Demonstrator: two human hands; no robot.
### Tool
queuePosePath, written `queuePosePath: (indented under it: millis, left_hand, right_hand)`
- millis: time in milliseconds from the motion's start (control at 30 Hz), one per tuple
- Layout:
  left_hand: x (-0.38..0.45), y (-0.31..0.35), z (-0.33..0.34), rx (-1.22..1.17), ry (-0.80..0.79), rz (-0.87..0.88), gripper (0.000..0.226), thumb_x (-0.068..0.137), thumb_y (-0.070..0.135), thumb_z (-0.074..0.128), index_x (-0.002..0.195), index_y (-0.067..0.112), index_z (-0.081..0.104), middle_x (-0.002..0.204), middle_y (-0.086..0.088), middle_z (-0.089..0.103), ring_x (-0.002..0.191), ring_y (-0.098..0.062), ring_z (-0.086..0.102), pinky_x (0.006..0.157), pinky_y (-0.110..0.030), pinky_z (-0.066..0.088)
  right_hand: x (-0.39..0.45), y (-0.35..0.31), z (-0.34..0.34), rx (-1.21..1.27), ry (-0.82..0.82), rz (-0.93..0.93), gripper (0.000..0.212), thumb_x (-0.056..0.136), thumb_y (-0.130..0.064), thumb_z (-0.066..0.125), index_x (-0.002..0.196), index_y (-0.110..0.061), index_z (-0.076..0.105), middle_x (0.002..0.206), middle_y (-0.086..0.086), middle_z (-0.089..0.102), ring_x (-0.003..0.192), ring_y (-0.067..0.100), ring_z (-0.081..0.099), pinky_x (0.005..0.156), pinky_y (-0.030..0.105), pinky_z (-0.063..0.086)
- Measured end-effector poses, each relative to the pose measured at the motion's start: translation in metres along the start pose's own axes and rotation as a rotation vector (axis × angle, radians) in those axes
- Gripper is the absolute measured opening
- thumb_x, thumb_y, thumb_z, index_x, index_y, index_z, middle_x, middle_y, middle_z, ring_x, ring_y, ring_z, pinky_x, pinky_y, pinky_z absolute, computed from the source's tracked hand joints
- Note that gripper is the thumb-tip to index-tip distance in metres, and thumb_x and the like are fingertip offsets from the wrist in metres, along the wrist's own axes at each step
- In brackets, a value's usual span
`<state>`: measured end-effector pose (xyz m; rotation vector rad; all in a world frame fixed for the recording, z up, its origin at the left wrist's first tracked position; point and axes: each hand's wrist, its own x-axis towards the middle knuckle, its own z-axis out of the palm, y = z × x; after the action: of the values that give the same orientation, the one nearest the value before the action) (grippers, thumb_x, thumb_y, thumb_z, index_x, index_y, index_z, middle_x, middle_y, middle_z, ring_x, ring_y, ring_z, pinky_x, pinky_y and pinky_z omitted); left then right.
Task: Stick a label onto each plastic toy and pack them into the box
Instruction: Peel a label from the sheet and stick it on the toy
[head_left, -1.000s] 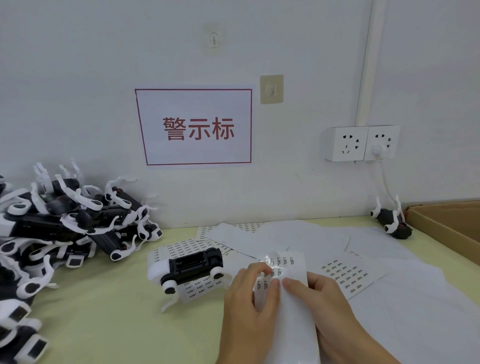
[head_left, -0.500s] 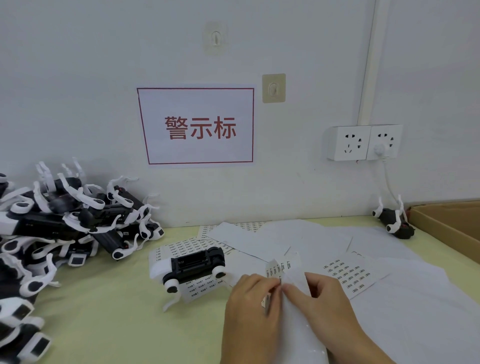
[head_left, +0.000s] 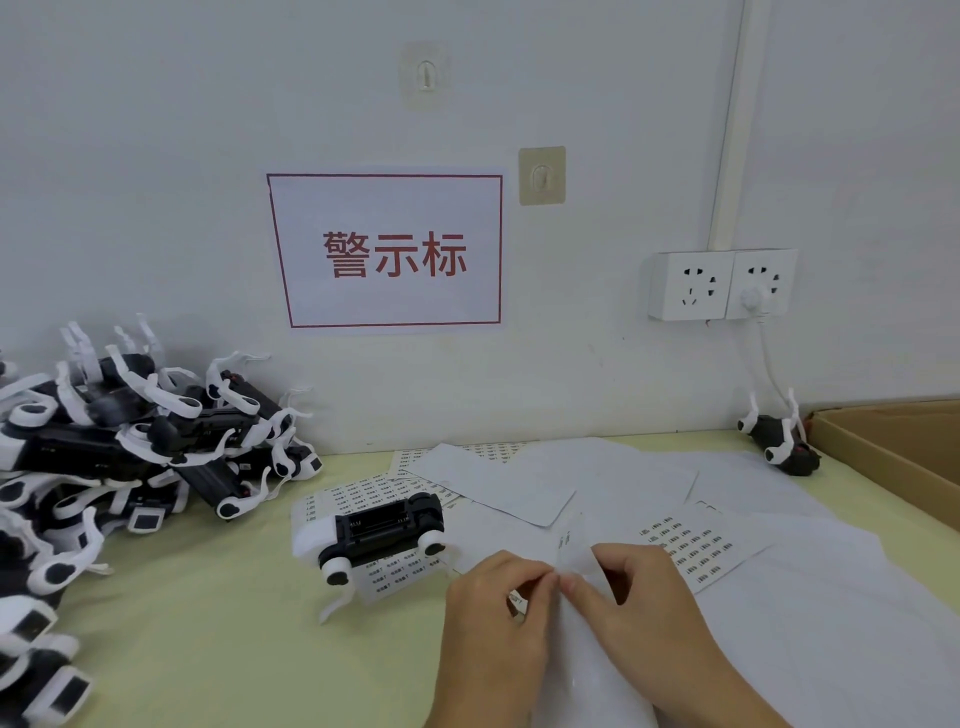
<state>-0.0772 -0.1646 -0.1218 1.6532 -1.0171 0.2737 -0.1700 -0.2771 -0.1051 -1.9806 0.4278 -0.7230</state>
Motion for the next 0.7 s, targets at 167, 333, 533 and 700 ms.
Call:
queuePosePath:
  millis: [167, 333, 533, 700]
  left_hand:
    - [-0.0010, 0.0028, 0.0004, -0.021, 0.028, -0.004, 0.013, 0.078, 0.017, 0.066, 0.072, 0.019, 0.077, 0.066, 0.013, 0.065, 0.063, -0.001, 0.058, 0.058, -0.009, 0.038]
    - [-0.0010, 0.0018, 0.0009, -0.012, 0.031, -0.010, 0.012, 0.078, 0.016, 0.067, 0.070, 0.021, 0.076, 0.065, 0.012, 0.064, 0.062, -0.003, 0.058, 0.057, -0.010, 0.038]
    - [-0.0005, 0.0010, 0.0025, -0.025, 0.067, -0.059, 0.011, 0.076, 0.010, 0.071, 0.068, 0.017, 0.071, 0.065, 0.010, 0.063, 0.062, -0.005, 0.058, 0.055, -0.016, 0.042]
    - [0.0002, 0.0005, 0.0020, -0.029, 0.052, -0.103, 0.023, 0.081, 0.000, 0.074, 0.072, 0.021, 0.070, 0.070, 0.011, 0.065, 0.067, -0.008, 0.061, 0.057, -0.014, 0.043]
  right_hand:
    - [0.0007, 0.0002, 0.0006, -0.047, 0.018, -0.022, 0.032, 0.086, -0.013, 0.070, 0.056, -0.015, 0.058, 0.049, -0.009, 0.044, 0.050, 0.005, 0.037, 0.050, 0.019, 0.031]
    - [0.0003, -0.0006, 0.0005, -0.094, 0.038, -0.067, 0.043, 0.085, -0.013, 0.071, 0.051, -0.017, 0.044, 0.047, -0.010, 0.034, 0.048, 0.004, 0.030, 0.047, 0.016, 0.026]
    - [-0.0009, -0.0054, 0.0018, -0.082, 0.025, -0.079, 0.047, 0.084, -0.010, 0.069, 0.047, -0.025, 0.047, 0.044, -0.012, 0.036, 0.046, 0.004, 0.031, 0.046, 0.014, 0.027]
    - [0.0001, -0.0057, 0.0011, -0.016, 0.033, -0.021, 0.036, 0.084, -0.016, 0.068, 0.059, -0.003, 0.045, 0.054, -0.002, 0.036, 0.054, 0.010, 0.033, 0.053, 0.028, 0.029]
